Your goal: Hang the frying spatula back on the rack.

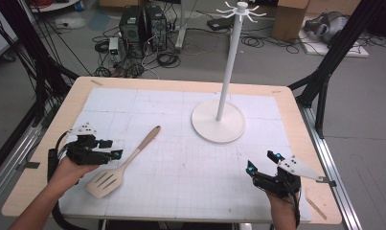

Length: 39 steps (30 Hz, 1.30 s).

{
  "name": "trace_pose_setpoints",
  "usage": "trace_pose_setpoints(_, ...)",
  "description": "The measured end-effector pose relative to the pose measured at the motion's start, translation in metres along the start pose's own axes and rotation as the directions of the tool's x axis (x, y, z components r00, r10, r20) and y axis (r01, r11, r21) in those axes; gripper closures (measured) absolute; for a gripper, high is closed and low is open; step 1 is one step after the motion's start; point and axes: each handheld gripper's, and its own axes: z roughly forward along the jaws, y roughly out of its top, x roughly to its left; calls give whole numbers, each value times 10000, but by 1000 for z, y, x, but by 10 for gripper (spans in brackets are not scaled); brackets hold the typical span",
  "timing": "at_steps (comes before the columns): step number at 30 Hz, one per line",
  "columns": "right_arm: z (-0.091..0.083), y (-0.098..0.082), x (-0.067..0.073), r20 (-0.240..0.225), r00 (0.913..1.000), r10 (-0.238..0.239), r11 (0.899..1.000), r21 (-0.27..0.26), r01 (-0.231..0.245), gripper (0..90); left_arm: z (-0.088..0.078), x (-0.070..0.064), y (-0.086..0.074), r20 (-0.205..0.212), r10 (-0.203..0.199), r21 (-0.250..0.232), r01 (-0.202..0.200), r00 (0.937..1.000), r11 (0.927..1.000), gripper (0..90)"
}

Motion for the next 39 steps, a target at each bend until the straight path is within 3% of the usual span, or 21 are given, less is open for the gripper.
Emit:
trace_pose_setpoints(2,-1,-1,0,-6,10000,18,10000,26,-18,189,5,-1,0,116,134,413,-139,9998,9990,385)
trace_pose_setpoints(8,-1,0,0,-40,10000,-16,10000,40,16,189,17,-3,1,311,174,1069,-207,9994,9941,444)
trace_pose_setpoints(17,0,0,1,-49,10000,-40,10000,43,40,190,27,-10,10,346,304,1433,-351,9989,9891,453)
trace_pose_setpoints(19,0,0,1,-61,10000,-59,10000,33,59,189,35,-10,9,275,330,1850,-375,9991,9820,461)
trace_pose_setpoints(20,0,0,1,-61,10000,-59,10000,33,59,189,35,-10,9,275,330,1850,-375,9991,9820,466)
trace_pose_setpoints(21,-1,0,1,-51,10000,-61,10000,54,61,189,40,-11,8,242,440,2184,-482,9987,9747,469)
trace_pose_setpoints(24,-2,-1,0,-42,10000,-27,10000,45,27,189,43,-13,8,252,483,2297,-528,9985,9718,482)
trace_pose_setpoints(29,-3,-1,0,-25,10000,2,10000,23,-2,189,50,-12,5,9,585,2735,-565,9983,9602,514)
trace_pose_setpoints(39,-5,-2,-2,13,10000,84,10000,25,-84,189,54,-14,4,-360,757,2890,-622,9965,9553,578)
